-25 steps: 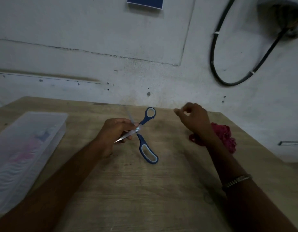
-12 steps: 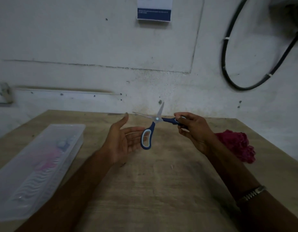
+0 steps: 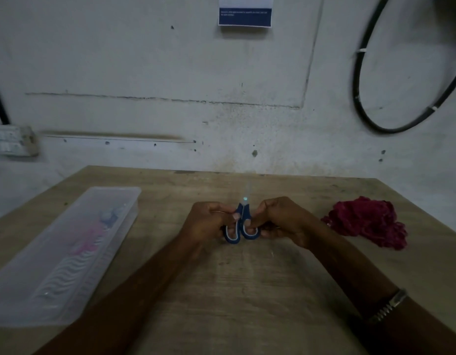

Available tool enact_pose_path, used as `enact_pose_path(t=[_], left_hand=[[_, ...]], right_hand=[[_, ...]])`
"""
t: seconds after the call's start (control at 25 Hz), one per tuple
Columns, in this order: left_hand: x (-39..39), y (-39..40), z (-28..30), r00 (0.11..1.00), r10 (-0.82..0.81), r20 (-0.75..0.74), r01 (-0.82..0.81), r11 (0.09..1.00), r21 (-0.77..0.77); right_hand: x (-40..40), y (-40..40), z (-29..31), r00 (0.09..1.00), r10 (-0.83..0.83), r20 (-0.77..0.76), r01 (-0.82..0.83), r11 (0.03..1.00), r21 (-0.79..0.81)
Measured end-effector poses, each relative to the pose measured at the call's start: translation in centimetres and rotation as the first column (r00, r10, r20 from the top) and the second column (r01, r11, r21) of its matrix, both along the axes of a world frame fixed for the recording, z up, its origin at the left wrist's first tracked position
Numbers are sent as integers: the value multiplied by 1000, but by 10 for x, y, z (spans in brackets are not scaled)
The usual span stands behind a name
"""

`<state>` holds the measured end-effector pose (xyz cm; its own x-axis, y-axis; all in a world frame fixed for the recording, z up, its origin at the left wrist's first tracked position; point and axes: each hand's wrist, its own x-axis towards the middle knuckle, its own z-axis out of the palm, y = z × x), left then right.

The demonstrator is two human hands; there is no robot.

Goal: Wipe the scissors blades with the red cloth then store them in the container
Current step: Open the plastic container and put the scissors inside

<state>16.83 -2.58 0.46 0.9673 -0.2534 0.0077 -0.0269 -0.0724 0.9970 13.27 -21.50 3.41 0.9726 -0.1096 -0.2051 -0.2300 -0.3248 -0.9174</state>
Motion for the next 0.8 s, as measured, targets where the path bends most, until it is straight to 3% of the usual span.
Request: enact_pose_path(t=[0.12, 0.24, 0.4, 0.48, 0.56, 0.64, 0.72, 0.8], left_hand=[[-19, -15, 5, 998, -65, 21, 62, 991, 115], [-36, -30, 2, 956, -292, -23, 291, 941, 172], [-46, -31, 1, 916, -402, -1, 386, 879, 280], [-47, -27, 5, 922, -348, 169, 230, 844, 485], [-48, -20, 12, 823, -226, 521, -224, 715, 663], [-57, -11, 25, 687, -55, 724, -491, 700, 518], [-67, -2, 32, 690, 96, 717, -511, 766, 389], [-83, 13, 28, 704, 128, 699, -531, 748, 398]], right_hand=[[-11, -33, 26, 976, 156, -148, -177, 975, -136], [-24, -65, 39, 908, 305, -287, -385, 877, -288], [-29, -80, 39, 825, 334, -455, -504, 799, -327], [-25, -83, 40, 874, 273, -402, -430, 820, -378], [-16, -80, 38, 945, 229, -234, -313, 842, -441], [-10, -65, 34, 959, 270, -91, -280, 836, -472], [-10, -40, 26, 937, 348, 9, -302, 824, -480], [-14, -6, 20, 892, 440, 100, -338, 799, -497]])
